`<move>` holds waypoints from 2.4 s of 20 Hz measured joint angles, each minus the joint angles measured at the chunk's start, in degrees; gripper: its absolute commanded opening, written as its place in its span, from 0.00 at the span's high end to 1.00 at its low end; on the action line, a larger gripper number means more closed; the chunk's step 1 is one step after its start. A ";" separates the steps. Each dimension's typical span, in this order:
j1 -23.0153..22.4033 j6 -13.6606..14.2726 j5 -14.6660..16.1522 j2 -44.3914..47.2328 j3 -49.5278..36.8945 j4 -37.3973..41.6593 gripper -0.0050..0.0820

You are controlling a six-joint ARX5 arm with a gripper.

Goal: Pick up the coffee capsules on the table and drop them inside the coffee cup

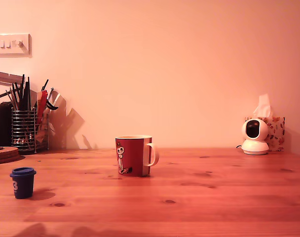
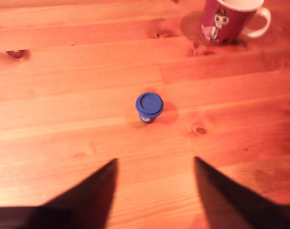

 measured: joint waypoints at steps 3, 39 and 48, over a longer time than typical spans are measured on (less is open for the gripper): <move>0.00 0.52 0.35 0.02 0.00 -0.22 0.23; -3.39 3.32 0.98 5.20 -24.30 39.06 0.27; -3.39 9.75 1.01 20.96 -24.59 54.03 0.27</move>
